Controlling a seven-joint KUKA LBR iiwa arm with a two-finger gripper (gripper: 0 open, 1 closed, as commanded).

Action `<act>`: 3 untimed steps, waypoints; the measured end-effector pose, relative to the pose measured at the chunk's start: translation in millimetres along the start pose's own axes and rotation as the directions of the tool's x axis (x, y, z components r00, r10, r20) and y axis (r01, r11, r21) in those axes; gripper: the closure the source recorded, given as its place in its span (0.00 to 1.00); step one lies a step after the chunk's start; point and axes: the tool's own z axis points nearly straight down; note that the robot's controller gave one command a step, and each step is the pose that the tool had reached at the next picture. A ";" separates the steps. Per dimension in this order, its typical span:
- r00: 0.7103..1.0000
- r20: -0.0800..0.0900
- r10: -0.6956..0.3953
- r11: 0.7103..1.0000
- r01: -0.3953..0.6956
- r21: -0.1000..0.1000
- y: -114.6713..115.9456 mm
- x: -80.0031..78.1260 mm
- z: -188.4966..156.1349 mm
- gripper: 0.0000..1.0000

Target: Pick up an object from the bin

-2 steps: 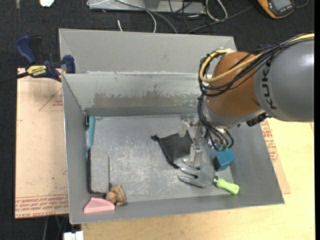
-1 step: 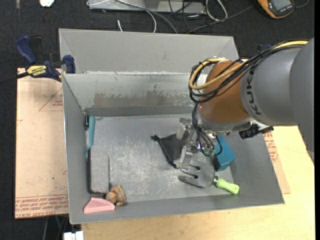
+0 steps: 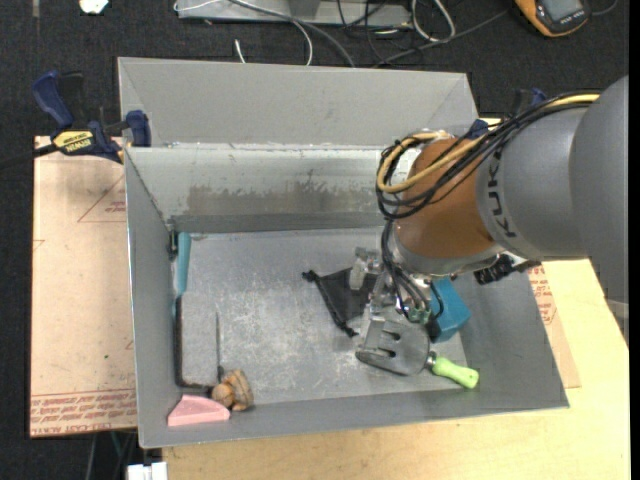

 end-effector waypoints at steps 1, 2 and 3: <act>1.000 0.008 -0.029 1.000 0.029 -0.001 -8.1 -34.1 12.8 1.00; 1.000 0.008 -0.029 1.000 0.029 -0.001 -8.0 -34.1 12.8 1.00; 0.998 0.008 -0.054 0.999 0.054 -0.001 -7.2 -28.7 -13.9 1.00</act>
Offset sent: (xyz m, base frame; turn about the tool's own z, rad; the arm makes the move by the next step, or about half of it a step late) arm 0.0000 0.0000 0.0000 0.0000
